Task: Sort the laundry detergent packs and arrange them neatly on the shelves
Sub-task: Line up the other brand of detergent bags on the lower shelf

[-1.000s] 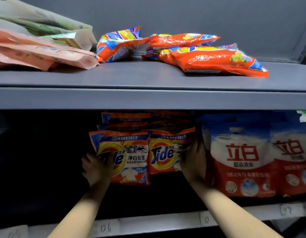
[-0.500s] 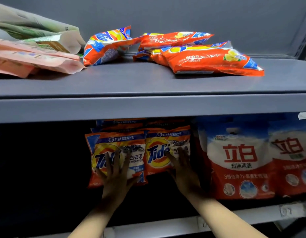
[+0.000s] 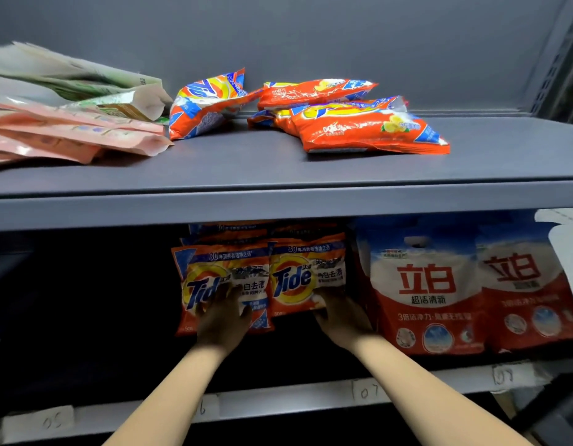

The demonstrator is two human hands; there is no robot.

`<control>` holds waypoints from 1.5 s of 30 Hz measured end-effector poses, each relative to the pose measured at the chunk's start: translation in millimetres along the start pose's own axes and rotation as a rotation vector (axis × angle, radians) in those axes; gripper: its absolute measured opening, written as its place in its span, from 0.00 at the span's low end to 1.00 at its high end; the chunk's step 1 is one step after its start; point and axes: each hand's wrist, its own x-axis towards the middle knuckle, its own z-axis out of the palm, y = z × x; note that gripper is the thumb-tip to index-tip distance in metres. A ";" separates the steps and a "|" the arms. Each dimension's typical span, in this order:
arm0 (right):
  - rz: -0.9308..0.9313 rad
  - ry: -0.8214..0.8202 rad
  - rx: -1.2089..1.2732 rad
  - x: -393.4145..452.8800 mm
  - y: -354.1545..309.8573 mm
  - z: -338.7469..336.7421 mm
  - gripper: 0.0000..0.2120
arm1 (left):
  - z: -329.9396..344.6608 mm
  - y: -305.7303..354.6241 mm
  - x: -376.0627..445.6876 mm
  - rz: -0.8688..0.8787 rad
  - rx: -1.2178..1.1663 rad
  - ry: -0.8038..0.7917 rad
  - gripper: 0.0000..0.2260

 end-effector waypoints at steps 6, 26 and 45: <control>-0.032 0.094 0.018 -28.7 -21.2 -36.1 0.16 | -26.0 42.3 -29.1 -0.092 -0.035 0.029 0.17; -0.449 0.820 0.306 -91.5 -110.1 -226.4 0.10 | -237.5 160.5 -83.0 0.263 -0.291 0.639 0.07; 0.405 0.363 0.220 62.1 -78.3 -308.3 0.32 | -275.4 115.0 122.4 -0.032 0.256 0.269 0.21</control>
